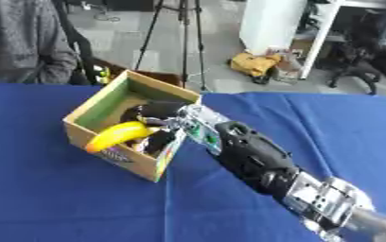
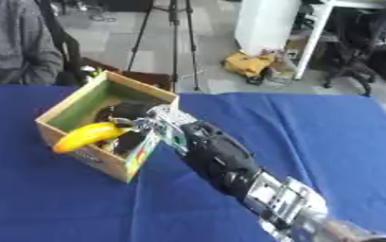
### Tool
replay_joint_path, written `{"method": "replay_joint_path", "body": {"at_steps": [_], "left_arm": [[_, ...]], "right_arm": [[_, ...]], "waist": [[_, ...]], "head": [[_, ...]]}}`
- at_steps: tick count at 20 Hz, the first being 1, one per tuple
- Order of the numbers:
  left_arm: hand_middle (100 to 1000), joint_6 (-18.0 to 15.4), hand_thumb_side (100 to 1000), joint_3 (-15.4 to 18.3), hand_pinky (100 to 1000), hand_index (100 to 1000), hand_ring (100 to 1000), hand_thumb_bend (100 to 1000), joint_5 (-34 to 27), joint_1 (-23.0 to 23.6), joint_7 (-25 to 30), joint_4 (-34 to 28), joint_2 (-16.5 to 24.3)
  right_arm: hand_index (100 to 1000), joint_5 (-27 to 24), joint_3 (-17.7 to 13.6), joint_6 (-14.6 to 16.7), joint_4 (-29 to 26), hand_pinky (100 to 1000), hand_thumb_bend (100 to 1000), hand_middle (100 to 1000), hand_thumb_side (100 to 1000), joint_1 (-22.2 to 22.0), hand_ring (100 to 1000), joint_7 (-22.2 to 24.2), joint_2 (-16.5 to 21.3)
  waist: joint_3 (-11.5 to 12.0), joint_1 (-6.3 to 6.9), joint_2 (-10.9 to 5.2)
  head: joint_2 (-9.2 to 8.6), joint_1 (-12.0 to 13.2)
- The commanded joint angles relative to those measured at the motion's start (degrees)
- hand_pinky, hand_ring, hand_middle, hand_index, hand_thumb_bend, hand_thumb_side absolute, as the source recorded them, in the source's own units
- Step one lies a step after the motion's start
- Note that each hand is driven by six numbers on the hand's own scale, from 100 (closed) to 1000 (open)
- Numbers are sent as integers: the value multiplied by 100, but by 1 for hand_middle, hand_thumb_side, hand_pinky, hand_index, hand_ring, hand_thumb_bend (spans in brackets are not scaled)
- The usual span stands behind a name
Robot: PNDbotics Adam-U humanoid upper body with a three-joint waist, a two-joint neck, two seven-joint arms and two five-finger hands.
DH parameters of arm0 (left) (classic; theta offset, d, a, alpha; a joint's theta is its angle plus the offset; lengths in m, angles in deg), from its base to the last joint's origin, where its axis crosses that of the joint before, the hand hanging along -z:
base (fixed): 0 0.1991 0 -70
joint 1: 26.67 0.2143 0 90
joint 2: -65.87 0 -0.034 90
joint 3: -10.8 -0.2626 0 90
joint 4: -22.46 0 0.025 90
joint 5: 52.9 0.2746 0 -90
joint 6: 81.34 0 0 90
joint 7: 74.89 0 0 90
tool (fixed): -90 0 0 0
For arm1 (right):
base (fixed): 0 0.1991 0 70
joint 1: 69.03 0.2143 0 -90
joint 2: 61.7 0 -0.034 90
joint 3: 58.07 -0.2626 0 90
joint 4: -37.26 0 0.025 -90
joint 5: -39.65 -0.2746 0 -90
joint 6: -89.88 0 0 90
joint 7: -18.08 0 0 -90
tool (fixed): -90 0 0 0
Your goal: Pick up objects on the table and place them in the box.
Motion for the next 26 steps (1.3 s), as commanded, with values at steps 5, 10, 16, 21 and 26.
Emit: {"method": "replay_joint_path", "body": {"at_steps": [5,10,16,21,26], "left_arm": [[517,-12,1000,6,564,529,693,245,40,-48,27,-91,21],[517,-10,1000,13,564,529,693,246,49,-43,28,-84,19],[516,-11,1000,47,564,529,692,249,68,-2,5,-70,29],[516,-13,1000,99,564,529,692,250,116,60,-39,-56,74],[516,-37,1000,251,564,528,692,252,165,196,-170,-13,154]], "right_arm": [[919,196,-99,-626,-205,859,100,922,752,116,942,-974,198],[923,226,-84,-753,-229,884,100,931,721,83,956,-1282,214],[907,-126,-177,-814,-617,886,100,908,629,-6,946,-1788,323],[902,-962,-261,-629,-1358,884,100,893,595,-275,939,-1733,622],[877,-2957,-383,-539,-2445,858,100,871,654,-752,921,-1191,808]], "waist": [[-14,46,-93],[-50,47,-98],[-272,45,-124],[-654,54,-160],[-1260,121,-235]], "head": [[-60,-8],[-61,-2],[-25,73],[5,232],[68,590]]}}
